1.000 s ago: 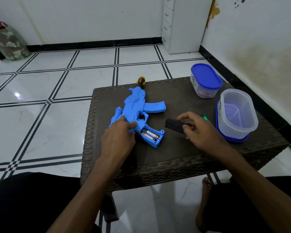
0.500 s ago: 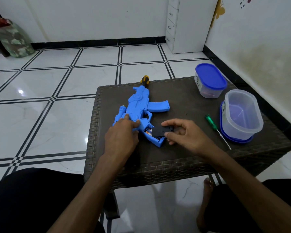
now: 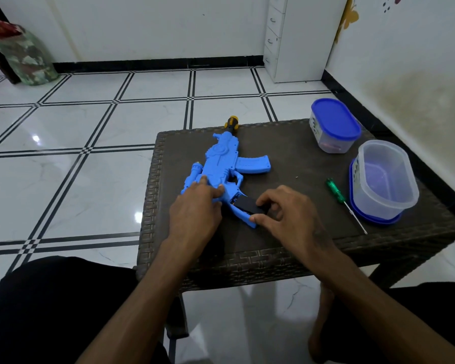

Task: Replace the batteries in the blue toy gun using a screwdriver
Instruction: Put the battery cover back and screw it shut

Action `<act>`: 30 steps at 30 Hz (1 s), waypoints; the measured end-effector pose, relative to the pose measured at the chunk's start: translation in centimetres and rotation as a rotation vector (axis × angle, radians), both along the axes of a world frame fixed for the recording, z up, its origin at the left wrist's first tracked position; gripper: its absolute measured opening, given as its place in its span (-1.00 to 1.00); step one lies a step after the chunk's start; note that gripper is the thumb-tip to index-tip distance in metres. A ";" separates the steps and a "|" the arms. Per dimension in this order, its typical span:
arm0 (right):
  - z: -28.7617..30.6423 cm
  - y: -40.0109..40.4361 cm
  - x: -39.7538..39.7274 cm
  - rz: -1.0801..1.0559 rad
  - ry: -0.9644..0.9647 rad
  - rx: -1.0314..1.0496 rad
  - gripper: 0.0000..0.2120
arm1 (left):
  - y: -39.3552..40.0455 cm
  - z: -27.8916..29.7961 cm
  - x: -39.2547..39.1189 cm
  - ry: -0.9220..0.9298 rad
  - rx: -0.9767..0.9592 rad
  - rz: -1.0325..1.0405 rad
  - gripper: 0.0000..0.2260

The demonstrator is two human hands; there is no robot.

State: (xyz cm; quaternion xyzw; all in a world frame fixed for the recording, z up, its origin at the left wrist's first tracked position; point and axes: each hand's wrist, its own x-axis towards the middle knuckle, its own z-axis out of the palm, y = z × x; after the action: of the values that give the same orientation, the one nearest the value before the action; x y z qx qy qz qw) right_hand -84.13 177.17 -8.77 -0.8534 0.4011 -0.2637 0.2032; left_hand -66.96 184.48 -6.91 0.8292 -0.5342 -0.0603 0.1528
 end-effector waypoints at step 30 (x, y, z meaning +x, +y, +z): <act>-0.5 0.2 0.9 0.003 -0.097 0.099 -0.70 | -0.6 -0.3 0.4 -0.086 0.072 -0.037 -0.65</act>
State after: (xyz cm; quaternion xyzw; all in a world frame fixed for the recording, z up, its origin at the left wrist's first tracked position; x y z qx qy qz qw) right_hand -83.26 177.37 -9.25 -0.8291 0.4021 -0.2843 0.2647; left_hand -66.60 183.90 -7.22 0.8260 -0.5531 -0.0465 0.0986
